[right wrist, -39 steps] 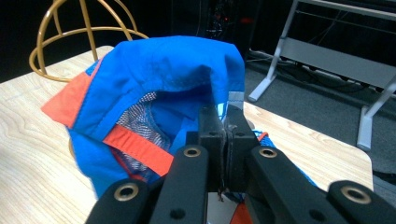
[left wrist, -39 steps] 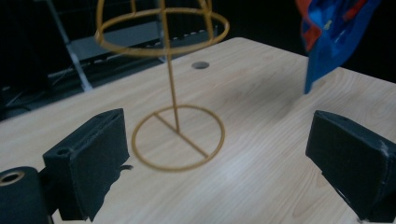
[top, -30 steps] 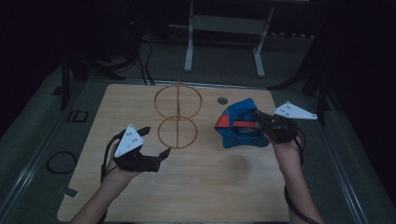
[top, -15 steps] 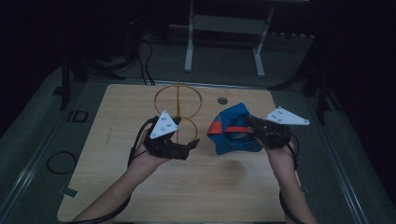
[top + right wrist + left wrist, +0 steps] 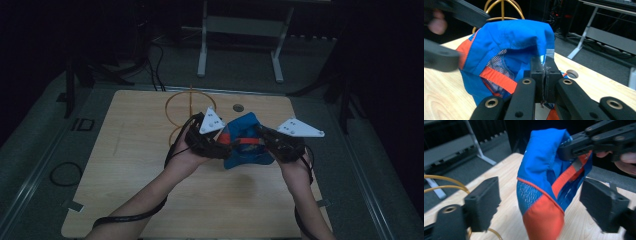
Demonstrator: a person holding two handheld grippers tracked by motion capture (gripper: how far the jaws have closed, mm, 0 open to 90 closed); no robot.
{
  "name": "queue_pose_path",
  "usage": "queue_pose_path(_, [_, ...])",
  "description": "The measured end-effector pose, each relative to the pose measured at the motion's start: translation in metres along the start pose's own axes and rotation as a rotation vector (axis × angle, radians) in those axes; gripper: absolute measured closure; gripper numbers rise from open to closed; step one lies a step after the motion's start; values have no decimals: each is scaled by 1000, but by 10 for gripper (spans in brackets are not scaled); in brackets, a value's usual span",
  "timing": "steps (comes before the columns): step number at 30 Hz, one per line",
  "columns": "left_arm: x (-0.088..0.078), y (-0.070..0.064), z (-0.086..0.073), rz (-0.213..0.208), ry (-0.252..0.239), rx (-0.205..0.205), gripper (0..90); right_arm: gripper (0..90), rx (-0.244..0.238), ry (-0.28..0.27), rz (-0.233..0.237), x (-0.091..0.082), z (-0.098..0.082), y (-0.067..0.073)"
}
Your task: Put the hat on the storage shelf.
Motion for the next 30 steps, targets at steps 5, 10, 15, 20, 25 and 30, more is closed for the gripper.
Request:
queue_pose_path(5, [15,-4,6,-10,29,26,284,882,-4,-1,18,-2,1,3])
queue_pose_path(10, [24,-11,12,-26,50,31,361,882,-17,-12,35,-6,4,8])
queue_pose_path(15, [28,-14,14,-41,64,43,386,882,-23,-24,46,-8,9,12])
queue_pose_path(20, [30,-13,15,-78,65,45,542,882,-31,-33,48,-10,12,17])
queue_pose_path(25, [32,-15,16,-104,60,62,670,882,-21,-35,51,-9,11,16])
queue_pose_path(30, [33,-19,17,-103,55,79,858,881,-18,-33,44,-10,10,15])
Point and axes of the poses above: each handheld gripper's, and its own axes: x roughly forward along the jaws, z roughly out of its top, y roughly to its left, the point moved 2 cm from there along x, roughly forward along the jaws, and after that the axes turned 8 degrees about z, right-handed, at the moved point
